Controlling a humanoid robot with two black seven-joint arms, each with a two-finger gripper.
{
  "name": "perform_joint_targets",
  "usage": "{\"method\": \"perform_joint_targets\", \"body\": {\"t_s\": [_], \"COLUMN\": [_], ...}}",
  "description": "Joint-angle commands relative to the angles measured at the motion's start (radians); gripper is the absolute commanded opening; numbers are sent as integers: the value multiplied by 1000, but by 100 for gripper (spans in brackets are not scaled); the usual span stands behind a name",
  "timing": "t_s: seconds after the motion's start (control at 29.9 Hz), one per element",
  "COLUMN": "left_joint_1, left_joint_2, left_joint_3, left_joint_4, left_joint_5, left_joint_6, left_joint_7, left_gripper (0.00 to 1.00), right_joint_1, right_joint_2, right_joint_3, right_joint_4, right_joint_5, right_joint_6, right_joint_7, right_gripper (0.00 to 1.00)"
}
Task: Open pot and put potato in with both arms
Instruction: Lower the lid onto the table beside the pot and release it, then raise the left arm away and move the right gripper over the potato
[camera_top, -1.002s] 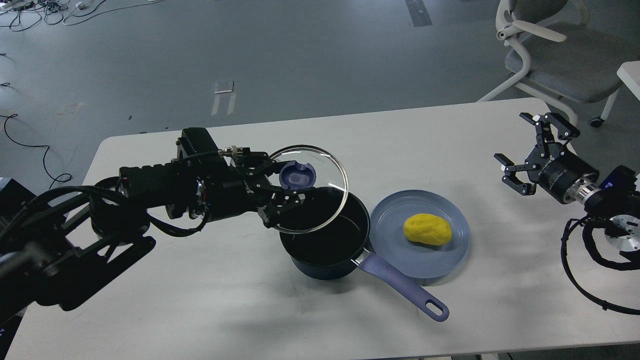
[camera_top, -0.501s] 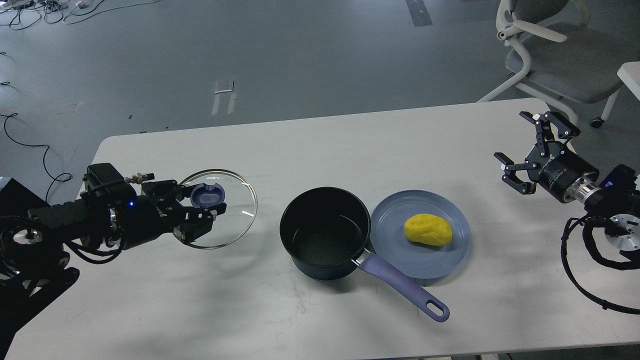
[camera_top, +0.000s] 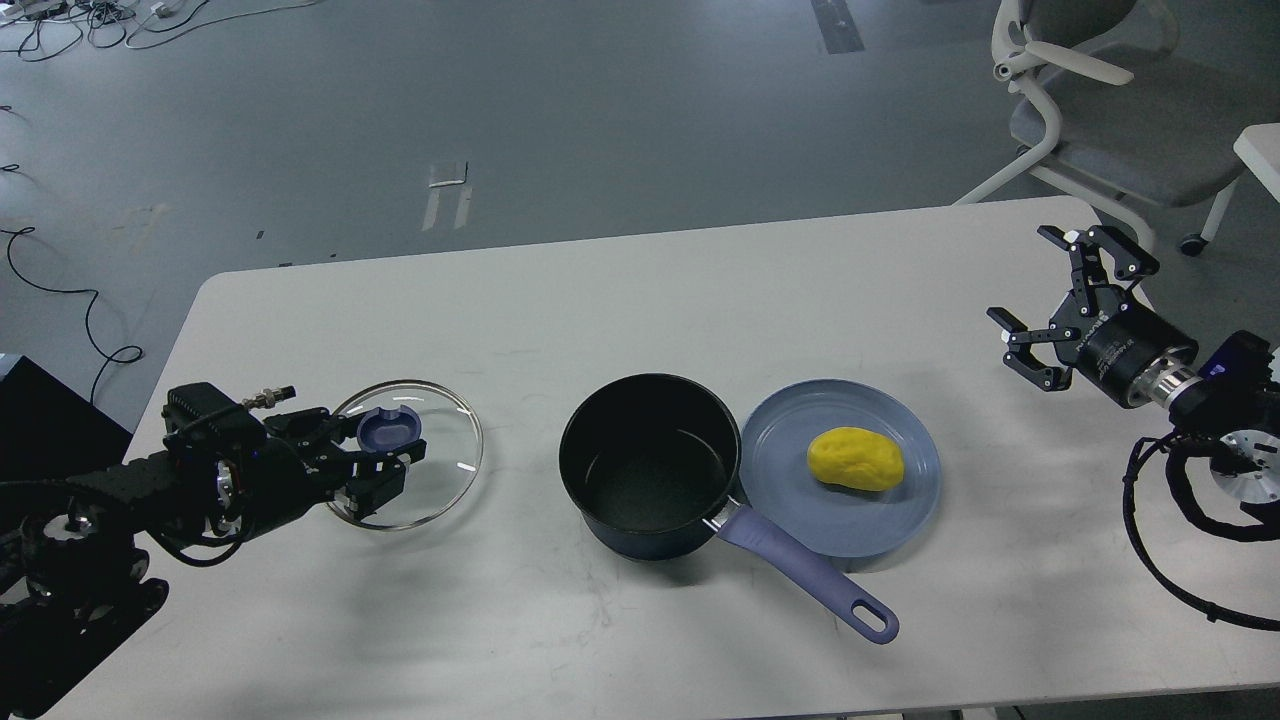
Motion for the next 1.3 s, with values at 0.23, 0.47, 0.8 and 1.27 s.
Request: {"method": "perform_joint_targets", "body": {"t_s": [0.23, 0.47, 0.8, 1.27], "left_joint_1": [56, 55, 37, -341], "left_joint_2": [-38, -38, 26, 113], "left_joint_3": [-3, -3, -23, -25], "left_joint_4": [88, 91, 45, -113], "left_joint_5": [-4, -7, -116, -1109], "left_joint_6": [46, 52, 46, -271], "left_joint_7": [0, 0, 0, 0], "left_gripper": [50, 92, 98, 98], "right_joint_1": [-1, -1, 5, 346], "right_joint_2": [5, 5, -10, -303], "right_joint_3": [0, 0, 0, -96], "right_joint_4": [-2, -2, 8, 262], "right_joint_5": [0, 0, -15, -737], "right_joint_6": [0, 0, 0, 0], "right_joint_7": [0, 0, 0, 0], "right_gripper": [100, 100, 100, 100]}}
